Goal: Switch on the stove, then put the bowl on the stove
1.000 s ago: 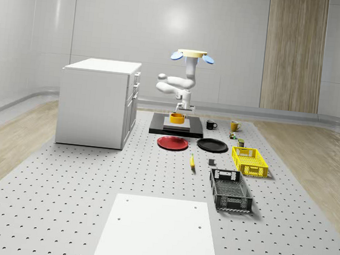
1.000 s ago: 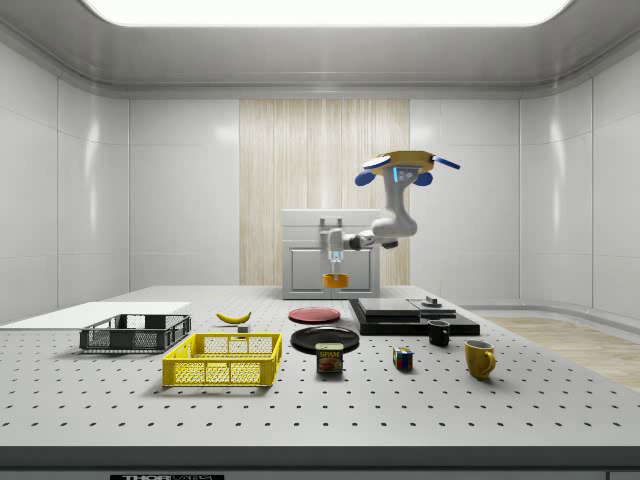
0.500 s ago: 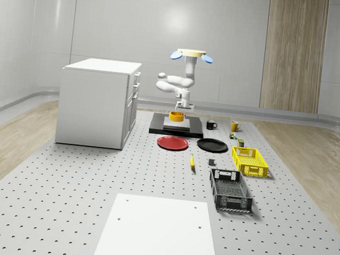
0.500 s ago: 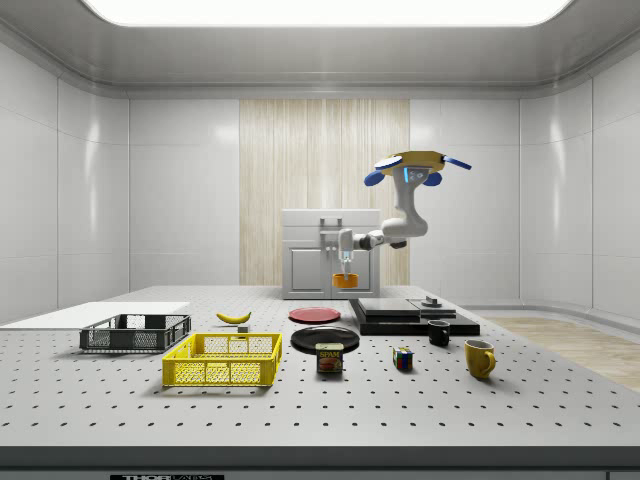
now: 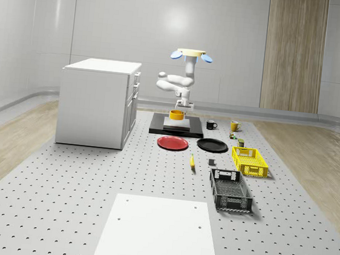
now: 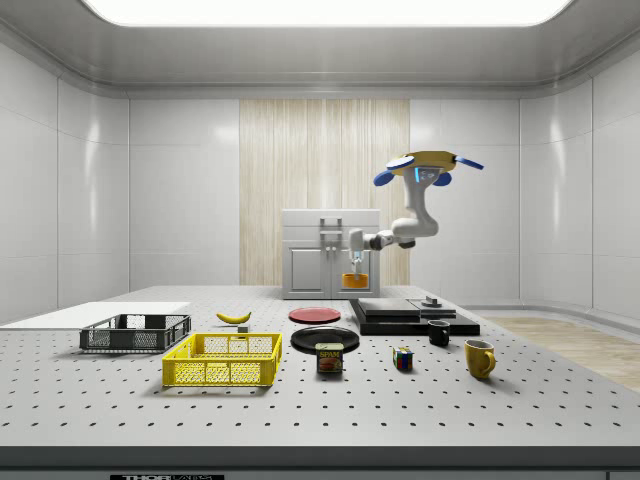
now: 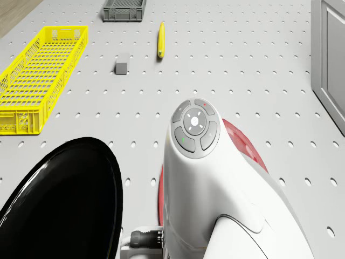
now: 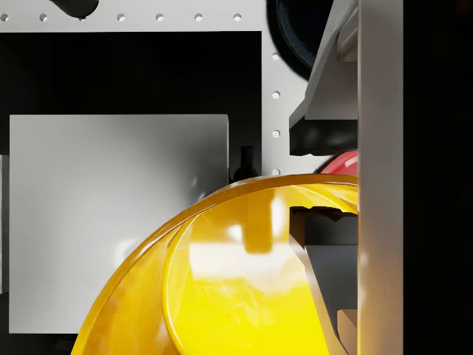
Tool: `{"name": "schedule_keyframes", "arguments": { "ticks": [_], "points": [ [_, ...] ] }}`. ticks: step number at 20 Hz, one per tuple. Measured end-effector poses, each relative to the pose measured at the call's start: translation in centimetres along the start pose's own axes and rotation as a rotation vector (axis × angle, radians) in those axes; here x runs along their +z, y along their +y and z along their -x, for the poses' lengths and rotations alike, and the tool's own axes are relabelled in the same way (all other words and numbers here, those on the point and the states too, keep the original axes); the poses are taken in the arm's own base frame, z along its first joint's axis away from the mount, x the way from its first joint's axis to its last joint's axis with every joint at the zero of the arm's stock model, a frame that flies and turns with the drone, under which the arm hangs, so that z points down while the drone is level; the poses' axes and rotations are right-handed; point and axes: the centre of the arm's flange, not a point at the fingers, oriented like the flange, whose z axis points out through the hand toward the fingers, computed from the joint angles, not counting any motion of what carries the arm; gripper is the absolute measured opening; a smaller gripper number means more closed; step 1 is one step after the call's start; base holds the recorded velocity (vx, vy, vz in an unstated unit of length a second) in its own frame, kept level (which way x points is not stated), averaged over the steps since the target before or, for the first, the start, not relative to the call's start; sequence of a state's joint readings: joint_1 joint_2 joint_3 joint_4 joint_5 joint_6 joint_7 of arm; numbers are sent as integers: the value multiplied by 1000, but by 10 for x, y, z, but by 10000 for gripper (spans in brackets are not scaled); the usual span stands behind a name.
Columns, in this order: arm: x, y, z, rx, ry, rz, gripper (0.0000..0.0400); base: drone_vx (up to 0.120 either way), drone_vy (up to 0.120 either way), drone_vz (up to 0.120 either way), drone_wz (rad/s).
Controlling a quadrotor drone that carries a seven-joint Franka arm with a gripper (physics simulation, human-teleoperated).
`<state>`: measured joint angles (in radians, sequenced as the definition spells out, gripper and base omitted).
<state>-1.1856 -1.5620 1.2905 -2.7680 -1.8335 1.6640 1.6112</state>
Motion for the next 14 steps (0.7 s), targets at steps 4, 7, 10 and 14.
{"name": "schedule_keyframes", "arguments": {
  "ticks": [4,7,10,14],
  "points": [
    [0,0,0,0,0,0,100,-120,0,-80,0],
    [0,0,0,0,0,0,100,-120,0,-120,0],
    [0,0,0,0,0,0,100,-120,0,-67,0],
    [0,0,0,0,0,0,100,-120,0,0,0]
  ]
}}
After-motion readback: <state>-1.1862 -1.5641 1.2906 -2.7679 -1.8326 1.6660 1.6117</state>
